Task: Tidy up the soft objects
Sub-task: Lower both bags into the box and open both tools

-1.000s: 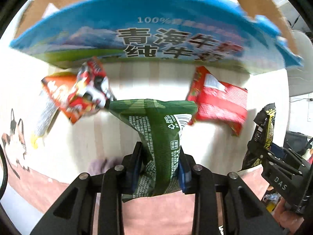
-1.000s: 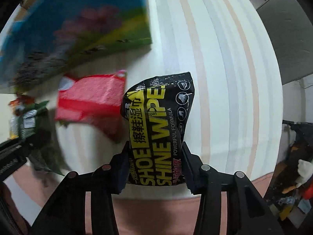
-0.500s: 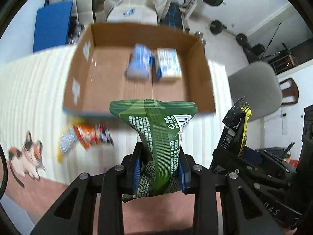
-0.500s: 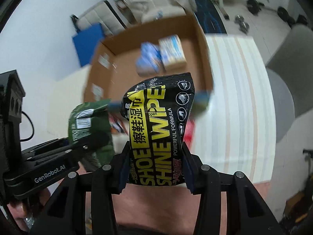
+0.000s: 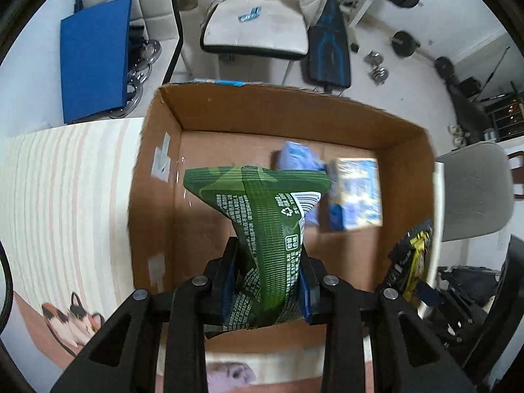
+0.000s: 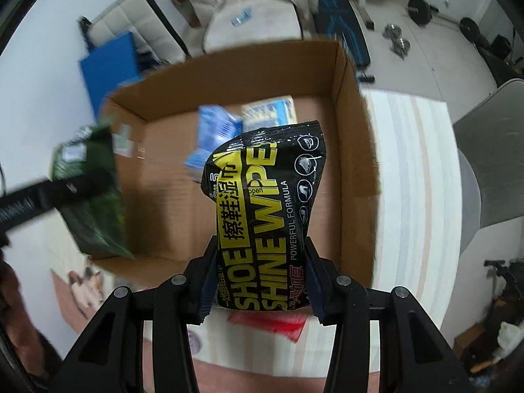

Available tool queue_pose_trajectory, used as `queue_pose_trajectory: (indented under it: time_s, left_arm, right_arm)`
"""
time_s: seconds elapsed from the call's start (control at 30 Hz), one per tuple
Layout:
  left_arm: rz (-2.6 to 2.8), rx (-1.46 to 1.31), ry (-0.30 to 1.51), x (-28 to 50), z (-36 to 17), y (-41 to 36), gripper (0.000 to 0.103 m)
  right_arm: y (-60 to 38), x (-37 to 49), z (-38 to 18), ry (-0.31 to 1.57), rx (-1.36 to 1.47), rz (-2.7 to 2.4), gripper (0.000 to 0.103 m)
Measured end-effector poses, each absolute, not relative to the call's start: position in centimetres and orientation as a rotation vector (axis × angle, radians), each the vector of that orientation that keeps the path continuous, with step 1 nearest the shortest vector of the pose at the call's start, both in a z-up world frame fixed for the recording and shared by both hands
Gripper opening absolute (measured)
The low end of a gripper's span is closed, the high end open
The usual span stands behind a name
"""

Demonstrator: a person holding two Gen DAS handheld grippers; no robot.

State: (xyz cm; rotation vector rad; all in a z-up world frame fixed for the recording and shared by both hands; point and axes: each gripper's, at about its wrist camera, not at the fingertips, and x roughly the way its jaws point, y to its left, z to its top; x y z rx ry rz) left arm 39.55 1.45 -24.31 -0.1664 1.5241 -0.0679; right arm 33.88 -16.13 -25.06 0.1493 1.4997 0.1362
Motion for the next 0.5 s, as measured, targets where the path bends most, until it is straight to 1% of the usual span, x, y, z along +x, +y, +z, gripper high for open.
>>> queue_pose_trajectory:
  time_s: [0.13, 0.3, 0.5]
  left_arm:
    - [-0.048, -0.155, 1.589, 42.1, -28.5, 1.8, 0.028]
    - [-0.054, -0.152, 1.633, 44.1, -30.9, 1.9, 0.028]
    - [-0.059, -0.123, 1.664, 46.3, -32.6, 1.9, 0.028]
  right_arm:
    - [-16.1, 34.5, -29.4, 1.569, 0.123, 0.107, 0.049]
    - [-15.2, 34.3, -31.8, 1.611, 0.093, 0.113, 0.049]
    - [-14.4, 35.6, -34.4, 1.656, 0.075, 0.097, 0.049]
